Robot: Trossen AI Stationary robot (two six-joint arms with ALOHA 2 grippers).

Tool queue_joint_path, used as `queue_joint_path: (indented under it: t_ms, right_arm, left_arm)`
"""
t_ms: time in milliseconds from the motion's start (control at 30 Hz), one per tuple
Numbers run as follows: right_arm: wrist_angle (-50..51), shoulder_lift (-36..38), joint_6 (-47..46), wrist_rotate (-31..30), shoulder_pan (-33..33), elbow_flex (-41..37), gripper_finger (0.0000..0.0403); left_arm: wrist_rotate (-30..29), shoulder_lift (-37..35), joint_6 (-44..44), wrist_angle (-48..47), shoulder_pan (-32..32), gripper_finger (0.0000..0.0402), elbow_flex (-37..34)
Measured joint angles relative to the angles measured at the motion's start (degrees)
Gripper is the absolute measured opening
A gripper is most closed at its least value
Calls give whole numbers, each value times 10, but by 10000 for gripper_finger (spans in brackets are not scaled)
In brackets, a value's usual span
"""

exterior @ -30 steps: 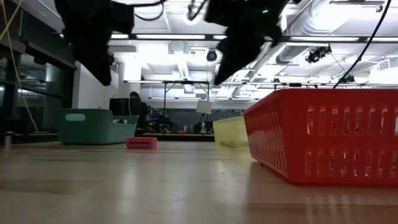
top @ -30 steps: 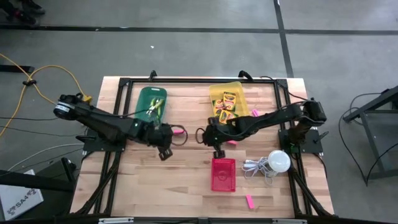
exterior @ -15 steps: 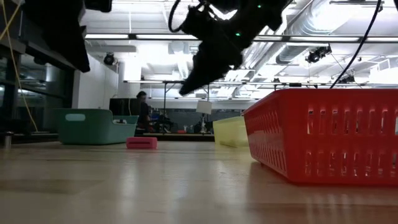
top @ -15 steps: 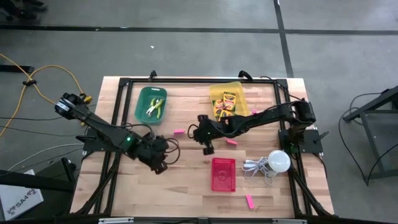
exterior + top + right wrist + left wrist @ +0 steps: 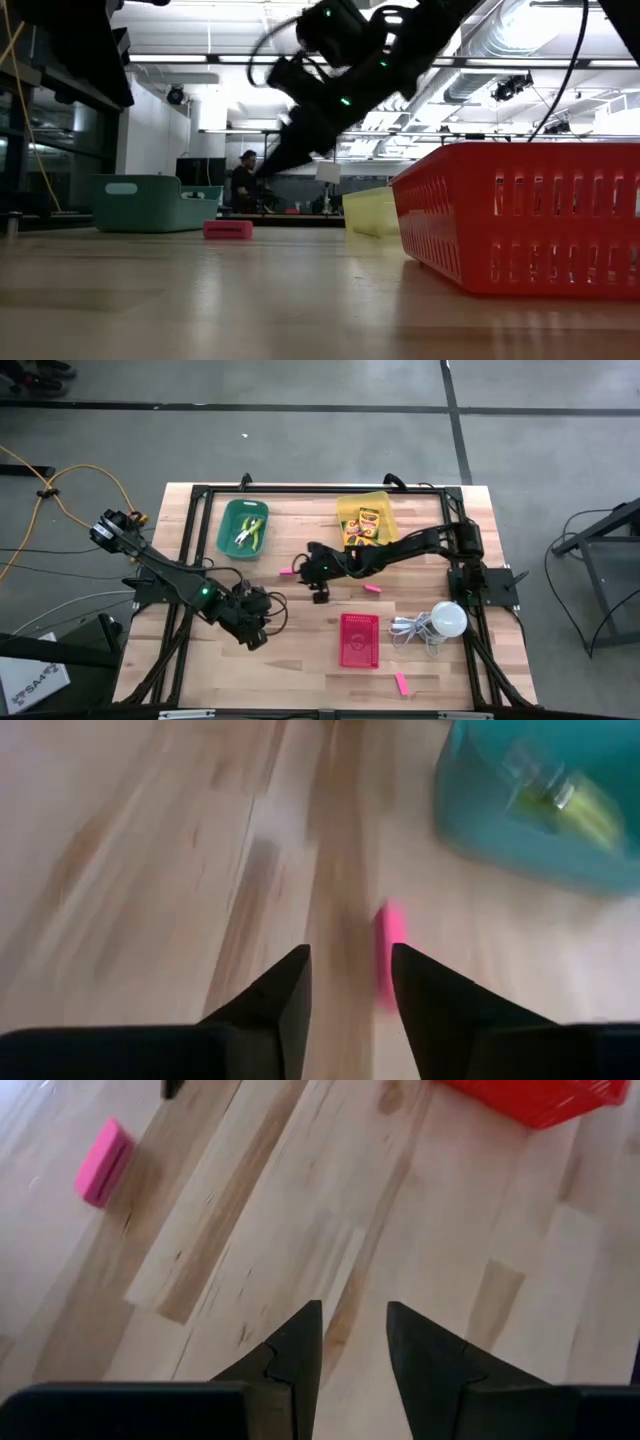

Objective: Pick & Place School Supplies
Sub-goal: Put the pink eraser into the red bin

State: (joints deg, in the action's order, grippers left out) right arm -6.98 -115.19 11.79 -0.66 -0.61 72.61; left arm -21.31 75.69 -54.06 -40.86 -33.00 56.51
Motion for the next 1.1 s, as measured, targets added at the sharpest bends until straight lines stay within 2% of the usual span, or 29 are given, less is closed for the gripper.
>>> queue_joint_path:
  t_ms: [400, 767, 1100]
  right_arm:
    - [-18, -27, -10, 8, -16, -3, 175]
    - [-75, -67, -17, 21, -36, -1, 178]
    - [-81, -80, -29, 33, -51, -3, 178]
  left_arm:
    - [5, 15, 0, 17, -6, 108, 0]
    - [4, 15, 0, 25, -6, 108, 0]
    - [3, 15, 0, 28, -6, 108, 0]
